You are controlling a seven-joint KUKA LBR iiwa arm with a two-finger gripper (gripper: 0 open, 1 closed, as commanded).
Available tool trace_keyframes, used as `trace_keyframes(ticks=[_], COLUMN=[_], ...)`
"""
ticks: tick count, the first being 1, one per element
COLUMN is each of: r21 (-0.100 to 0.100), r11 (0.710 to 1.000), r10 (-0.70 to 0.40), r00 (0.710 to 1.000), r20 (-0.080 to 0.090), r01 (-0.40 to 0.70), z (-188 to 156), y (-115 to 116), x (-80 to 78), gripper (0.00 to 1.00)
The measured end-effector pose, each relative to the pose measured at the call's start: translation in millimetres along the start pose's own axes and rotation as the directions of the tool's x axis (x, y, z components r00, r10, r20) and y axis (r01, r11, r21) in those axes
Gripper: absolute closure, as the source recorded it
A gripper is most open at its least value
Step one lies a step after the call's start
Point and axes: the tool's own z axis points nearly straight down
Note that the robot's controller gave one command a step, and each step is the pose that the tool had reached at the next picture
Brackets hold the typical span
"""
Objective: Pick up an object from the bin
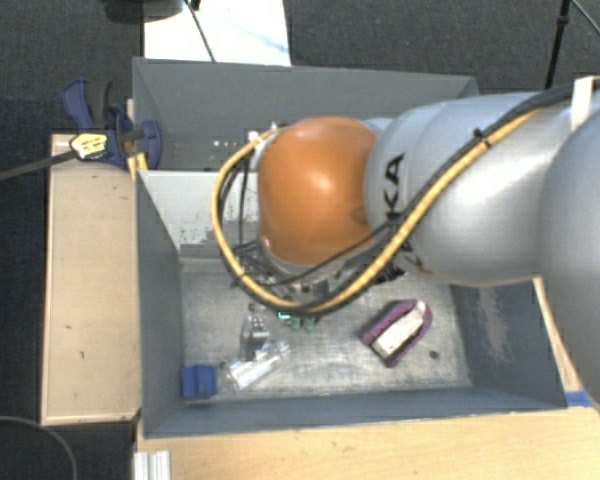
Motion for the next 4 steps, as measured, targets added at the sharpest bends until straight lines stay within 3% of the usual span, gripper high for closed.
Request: trace_keyframes(ticks=[1,2,3,4], r21=[0.003,0.005,0.006,0.009], r11=[0.926,0.709,0.739,0.565], r10=[-0.379,-0.706,-0.673,-0.825], r00=[0.925,0.708,0.739,0.565], r20=[0.025,0.009,0.009,0.01], r01=[0.379,0.706,0.673,0.825], z=[123,94,94,123], y=[-30,-43,-62,-36], x=[19.8,20.6,0.1,20.4], gripper=[0.0,0.0,0.0,0.0])
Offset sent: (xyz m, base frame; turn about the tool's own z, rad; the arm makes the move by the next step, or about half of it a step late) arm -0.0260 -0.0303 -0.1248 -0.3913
